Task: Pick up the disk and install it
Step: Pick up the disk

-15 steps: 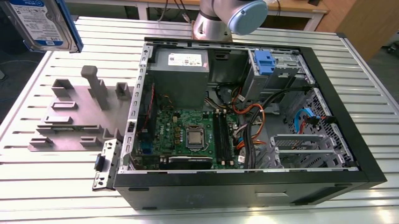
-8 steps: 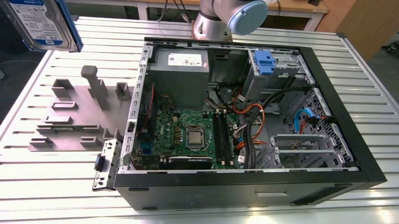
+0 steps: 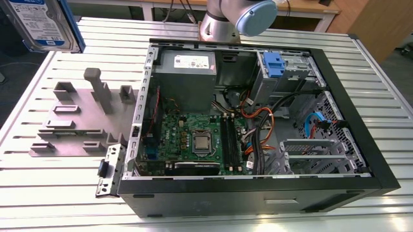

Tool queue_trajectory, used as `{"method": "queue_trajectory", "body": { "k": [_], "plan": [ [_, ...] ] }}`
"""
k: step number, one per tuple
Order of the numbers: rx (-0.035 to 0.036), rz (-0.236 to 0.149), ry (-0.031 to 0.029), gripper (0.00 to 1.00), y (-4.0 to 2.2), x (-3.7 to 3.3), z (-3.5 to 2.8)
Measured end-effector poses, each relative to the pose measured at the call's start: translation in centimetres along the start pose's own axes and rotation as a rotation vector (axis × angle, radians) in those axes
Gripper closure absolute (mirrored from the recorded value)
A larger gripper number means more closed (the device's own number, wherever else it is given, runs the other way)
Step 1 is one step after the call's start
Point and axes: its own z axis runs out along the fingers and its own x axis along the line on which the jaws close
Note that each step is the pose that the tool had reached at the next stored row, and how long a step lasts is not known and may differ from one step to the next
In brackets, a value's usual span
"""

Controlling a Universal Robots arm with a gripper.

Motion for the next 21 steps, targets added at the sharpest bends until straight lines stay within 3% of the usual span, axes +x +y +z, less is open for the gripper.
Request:
{"method": "queue_trajectory", "body": {
  "k": [21],
  "plan": [
    [0.0001,0.0,0.0,0.64,0.01,0.0,-0.54]
  ]
}}
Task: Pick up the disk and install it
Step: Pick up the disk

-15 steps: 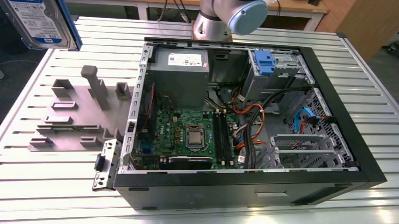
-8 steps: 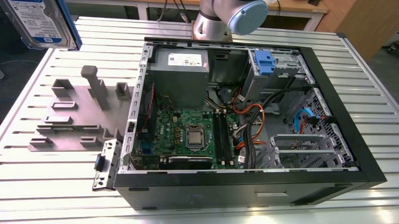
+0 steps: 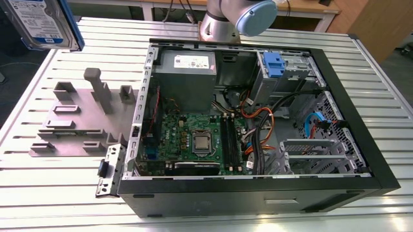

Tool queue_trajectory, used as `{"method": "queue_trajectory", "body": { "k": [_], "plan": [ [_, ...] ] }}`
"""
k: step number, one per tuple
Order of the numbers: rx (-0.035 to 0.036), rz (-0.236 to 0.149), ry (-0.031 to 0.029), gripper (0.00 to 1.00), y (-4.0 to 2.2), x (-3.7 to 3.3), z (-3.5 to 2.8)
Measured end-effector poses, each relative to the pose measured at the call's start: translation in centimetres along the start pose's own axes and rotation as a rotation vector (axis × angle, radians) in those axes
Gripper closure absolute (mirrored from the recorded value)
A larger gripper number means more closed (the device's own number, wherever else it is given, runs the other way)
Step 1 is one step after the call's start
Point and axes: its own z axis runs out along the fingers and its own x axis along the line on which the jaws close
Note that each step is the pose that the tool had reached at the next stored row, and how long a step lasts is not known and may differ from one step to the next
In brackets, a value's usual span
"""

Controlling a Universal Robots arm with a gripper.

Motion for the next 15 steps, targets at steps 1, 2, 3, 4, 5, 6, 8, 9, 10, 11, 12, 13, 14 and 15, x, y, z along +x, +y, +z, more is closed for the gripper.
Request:
{"method": "queue_trajectory", "body": {
  "k": [1,2,3,4,5,6,8,9,10,11,12,13,14,15],
  "plan": [
    [0.0001,0.0,0.0,0.64,0.0,0.0,-0.01],
    [0.0,0.0,0.0,0.64,0.0,0.0,-0.03],
    [-0.0002,0.0,0.0001,0.64,0.0,0.0,-0.06],
    [-0.0001,0.0,0.0001,0.64,0.0,0.0,-0.09],
    [0.0001,0.0,0.0,0.64,0.0,0.0,-0.11],
    [0.0,0.0,0.0,0.64,0.0,0.0,-0.14],
    [-0.0001,0.0,0.0001,0.64,0.0,0.0,-0.21],
    [-0.0001,0.0,0.0,0.64,0.0,0.0,-0.24],
    [0.0,0.0,0.0,0.64,0.0,0.0,-0.27],
    [0.0,0.0,0.0,0.64,0.0,0.0,-0.31],
    [0.0,0.0,0.0,0.64,0.0,0.0,-0.35],
    [0.0,0.0,0.0,0.64,0.0,0.0,-0.4],
    [0.0,0.0,0.0,0.64,0.01,0.0,-0.45],
    [0.0,0.0,0.0,0.64,0.01,0.0,-0.5]
  ]
}}
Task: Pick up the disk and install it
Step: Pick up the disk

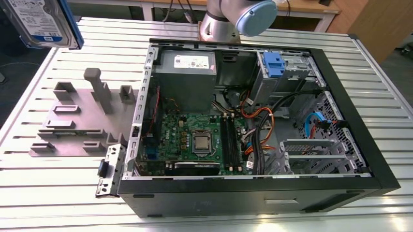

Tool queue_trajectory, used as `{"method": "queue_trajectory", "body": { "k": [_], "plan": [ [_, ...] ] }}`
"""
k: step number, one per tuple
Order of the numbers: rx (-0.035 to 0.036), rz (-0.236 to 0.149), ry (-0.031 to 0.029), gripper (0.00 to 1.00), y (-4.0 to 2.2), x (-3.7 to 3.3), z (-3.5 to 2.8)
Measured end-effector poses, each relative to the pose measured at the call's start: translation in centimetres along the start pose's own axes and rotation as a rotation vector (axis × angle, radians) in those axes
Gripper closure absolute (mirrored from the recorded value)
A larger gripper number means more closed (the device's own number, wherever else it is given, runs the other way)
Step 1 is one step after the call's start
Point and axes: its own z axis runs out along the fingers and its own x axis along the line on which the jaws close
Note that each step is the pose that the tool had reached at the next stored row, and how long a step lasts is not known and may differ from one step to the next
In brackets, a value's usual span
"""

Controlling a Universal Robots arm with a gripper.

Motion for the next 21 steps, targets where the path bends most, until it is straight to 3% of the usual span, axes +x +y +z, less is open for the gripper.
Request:
{"method": "queue_trajectory", "body": {
  "k": [21],
  "plan": [
    [0.0,0.0,0.0,0.64,0.01,-0.01,-1.17]
  ]
}}
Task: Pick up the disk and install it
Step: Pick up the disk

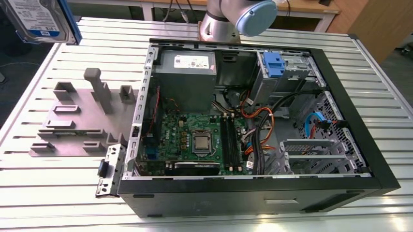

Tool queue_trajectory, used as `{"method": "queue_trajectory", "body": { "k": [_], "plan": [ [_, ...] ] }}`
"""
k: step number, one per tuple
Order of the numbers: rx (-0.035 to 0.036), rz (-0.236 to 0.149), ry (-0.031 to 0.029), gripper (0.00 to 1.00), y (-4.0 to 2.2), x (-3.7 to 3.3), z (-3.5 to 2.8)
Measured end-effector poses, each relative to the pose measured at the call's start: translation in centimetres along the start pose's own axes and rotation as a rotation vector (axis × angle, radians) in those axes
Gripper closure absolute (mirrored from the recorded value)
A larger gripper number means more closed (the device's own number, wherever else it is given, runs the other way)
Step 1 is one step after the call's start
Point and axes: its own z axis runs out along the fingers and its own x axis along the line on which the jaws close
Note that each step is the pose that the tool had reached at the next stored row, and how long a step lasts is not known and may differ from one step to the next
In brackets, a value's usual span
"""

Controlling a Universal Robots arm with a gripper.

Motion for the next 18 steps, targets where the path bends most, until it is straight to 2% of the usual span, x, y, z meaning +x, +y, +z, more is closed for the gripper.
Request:
{"method": "queue_trajectory", "body": {
  "k": [13,18],
  "plan": [
    [-0.0001,0.0,0.0,0.64,0.02,-0.01,-1.6],
    [-0.0001,0.0,0.0,0.64,0.02,-0.01,-1.97]
  ]
}}
